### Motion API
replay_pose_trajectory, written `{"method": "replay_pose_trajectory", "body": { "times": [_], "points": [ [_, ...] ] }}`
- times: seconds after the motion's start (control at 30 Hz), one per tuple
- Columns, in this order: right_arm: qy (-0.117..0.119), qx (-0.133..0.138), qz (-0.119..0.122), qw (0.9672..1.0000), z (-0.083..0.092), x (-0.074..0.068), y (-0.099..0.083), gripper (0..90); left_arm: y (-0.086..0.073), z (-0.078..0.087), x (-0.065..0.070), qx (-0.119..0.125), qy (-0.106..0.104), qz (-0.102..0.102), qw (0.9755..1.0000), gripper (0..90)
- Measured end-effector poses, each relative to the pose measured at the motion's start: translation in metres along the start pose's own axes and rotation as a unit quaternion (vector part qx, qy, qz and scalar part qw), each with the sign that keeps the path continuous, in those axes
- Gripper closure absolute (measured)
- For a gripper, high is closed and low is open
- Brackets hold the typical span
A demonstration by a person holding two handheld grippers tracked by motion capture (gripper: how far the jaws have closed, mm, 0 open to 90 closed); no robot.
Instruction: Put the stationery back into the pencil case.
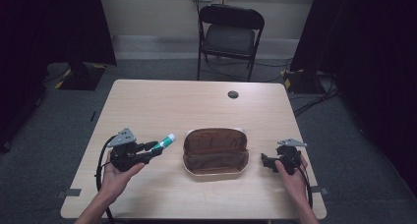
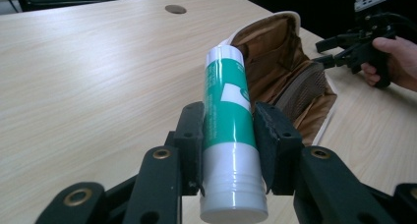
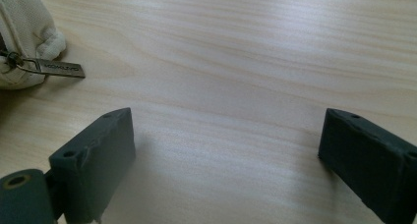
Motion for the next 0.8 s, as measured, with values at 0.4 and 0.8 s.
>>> {"method": "replay_pose_trajectory", "body": {
  "times": [0.4, 0.8],
  "points": [
    [0.000, -0.001, -0.001, 1.0000, 0.000, 0.000, 0.000, 5.9, 0.018, -0.019, 0.021, -0.011, -0.028, -0.026, 0.9992, 65.8],
    [0.000, 0.000, 0.000, 1.0000, 0.000, 0.000, 0.000, 5.9, 0.035, -0.052, 0.036, -0.022, -0.047, -0.047, 0.9976, 65.8]
  ]
}}
Point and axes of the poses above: each handheld gripper's, and its own axes: z roughly backward along the jaws, y roughly out of its top, x roughly to its right, the point moved 6 cm from there along -z, roughly forward along the jaws, and after that the axes turned 3 degrees about -y, right-handed, at the moved point
